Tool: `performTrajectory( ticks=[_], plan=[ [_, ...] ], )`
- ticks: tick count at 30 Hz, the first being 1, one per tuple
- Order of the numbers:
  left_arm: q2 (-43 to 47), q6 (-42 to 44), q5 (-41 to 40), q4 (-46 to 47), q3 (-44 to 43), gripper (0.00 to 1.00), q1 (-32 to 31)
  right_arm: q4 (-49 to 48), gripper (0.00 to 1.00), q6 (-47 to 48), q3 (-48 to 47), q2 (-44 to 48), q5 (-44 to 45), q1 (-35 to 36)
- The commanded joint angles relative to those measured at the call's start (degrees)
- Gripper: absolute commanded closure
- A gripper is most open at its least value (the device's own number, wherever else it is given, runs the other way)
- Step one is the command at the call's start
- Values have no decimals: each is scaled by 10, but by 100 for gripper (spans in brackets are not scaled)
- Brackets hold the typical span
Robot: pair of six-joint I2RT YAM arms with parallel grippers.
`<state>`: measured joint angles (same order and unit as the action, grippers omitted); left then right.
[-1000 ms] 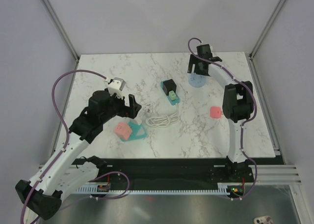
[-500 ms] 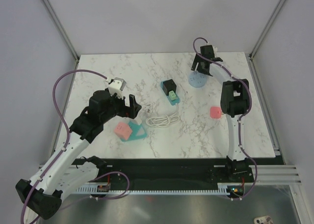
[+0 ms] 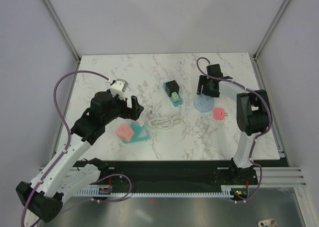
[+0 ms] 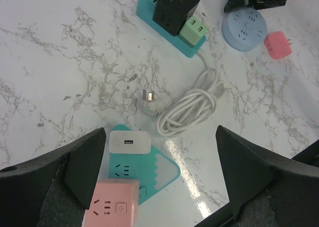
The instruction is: Insert the plug
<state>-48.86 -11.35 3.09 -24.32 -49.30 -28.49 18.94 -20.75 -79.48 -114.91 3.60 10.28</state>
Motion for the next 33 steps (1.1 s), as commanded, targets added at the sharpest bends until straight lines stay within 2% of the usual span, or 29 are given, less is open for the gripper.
performTrajectory(
  ticks=[1,5,8,11,13,20,33],
  plan=[
    [2,21,7,16,0,2,2,9,23,26,56,66,1,3],
    [-2,20,14,16,0,2,2,41,16,28,33,97,-10,3],
    [3,22,14,16,3,2,2,88,10,4,9,131,26,3],
    [9,22,12,16,4,2,2,121,6,-27,27,174,86,1],
    [10,22,13,16,3,2,2,131,5,-39,64,205,111,-4],
    [10,18,32,17,2,2,1,142,8,-29,178,274,111,-16],
    [11,16,35,20,3,2,2,167,12,51,201,214,65,-19]
  ],
)
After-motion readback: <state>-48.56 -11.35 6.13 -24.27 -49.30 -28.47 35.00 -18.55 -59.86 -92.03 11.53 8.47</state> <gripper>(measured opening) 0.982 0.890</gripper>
